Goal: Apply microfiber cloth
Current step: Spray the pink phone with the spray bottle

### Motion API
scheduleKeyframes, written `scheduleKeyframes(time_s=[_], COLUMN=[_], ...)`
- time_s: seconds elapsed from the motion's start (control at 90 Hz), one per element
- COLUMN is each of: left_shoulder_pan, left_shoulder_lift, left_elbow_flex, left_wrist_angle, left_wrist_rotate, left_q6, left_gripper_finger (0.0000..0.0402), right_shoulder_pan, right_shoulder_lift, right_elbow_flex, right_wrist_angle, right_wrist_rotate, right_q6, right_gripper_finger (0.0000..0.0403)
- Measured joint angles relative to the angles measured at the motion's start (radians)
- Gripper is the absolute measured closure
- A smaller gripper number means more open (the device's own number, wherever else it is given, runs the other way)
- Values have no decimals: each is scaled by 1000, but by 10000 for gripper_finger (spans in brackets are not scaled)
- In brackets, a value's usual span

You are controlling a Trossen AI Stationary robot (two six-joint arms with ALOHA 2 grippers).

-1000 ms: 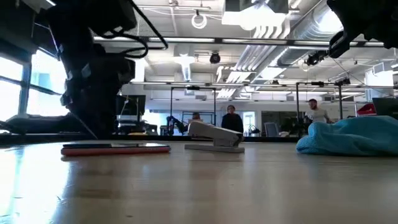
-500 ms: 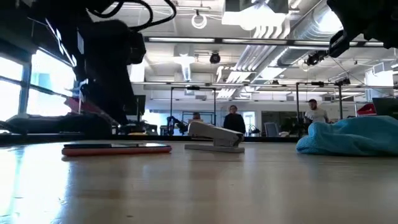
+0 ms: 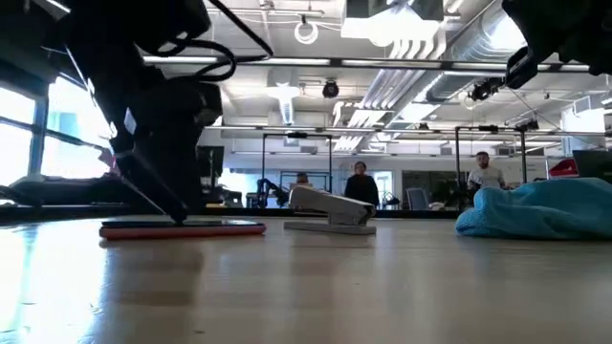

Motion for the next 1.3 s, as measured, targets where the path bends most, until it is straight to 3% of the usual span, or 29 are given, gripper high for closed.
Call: scheduleKeyframes(time_s=[0.2,0.411,0.733,1.3], left_shoulder_pan=[2,4,3,-1], left_shoulder_lift=[25,25,30,103], left_elbow_flex=[-2,35,66,72], left_wrist_angle=[-5,-64,-208,-117], left_wrist_rotate=[-116,-103,-160,-194], left_q6=[-5,-15,-244,-221], left_gripper_finger=[63,63,63,63], right_shoulder_pan=[0,0,0,0], right_shoulder_lift=[0,0,0,0], right_elbow_flex=[0,0,0,0], right_wrist_angle=[0,0,0,-15], right_wrist_rotate=[9,53,129,151], right_q6=[1,26,45,74], right_gripper_finger=[386,386,386,386])
